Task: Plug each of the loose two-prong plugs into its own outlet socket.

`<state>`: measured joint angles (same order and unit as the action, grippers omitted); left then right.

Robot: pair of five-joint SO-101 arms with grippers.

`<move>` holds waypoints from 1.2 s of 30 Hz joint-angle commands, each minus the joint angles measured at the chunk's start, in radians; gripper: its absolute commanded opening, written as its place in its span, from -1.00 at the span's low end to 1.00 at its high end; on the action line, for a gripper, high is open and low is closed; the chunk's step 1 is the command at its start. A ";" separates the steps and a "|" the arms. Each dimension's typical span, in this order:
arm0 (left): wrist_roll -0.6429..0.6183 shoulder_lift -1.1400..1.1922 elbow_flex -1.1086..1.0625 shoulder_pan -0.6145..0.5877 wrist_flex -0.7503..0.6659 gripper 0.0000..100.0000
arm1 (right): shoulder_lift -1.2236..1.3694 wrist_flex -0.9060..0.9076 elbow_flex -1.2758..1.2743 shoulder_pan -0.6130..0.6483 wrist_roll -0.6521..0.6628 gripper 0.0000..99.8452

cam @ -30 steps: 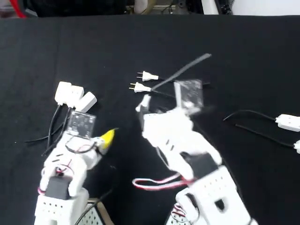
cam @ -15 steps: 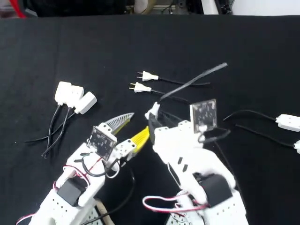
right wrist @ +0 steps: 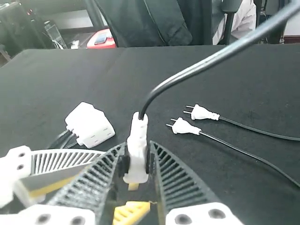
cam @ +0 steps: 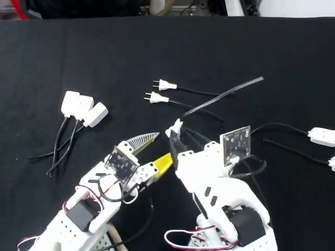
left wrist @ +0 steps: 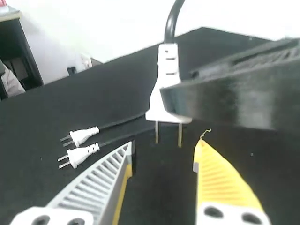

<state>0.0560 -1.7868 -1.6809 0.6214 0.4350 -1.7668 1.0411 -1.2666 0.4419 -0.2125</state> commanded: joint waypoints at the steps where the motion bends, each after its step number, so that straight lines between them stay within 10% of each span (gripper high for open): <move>1: 0.009 0.068 -0.022 -0.015 -0.064 -0.57 | -0.007 0.026 0.027 0.002 0.023 -0.98; 24: 0.129 0.411 -0.015 -0.119 -0.350 -0.57 | 0.292 0.095 0.159 0.043 0.104 -0.98; 36: 0.210 0.407 0.064 -0.245 -0.130 -0.57 | 0.294 0.080 0.208 -0.104 0.146 -0.98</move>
<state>0.2401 -1.3786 -1.6870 0.4787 0.1695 -1.4722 1.1408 -1.1377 0.4127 -0.0729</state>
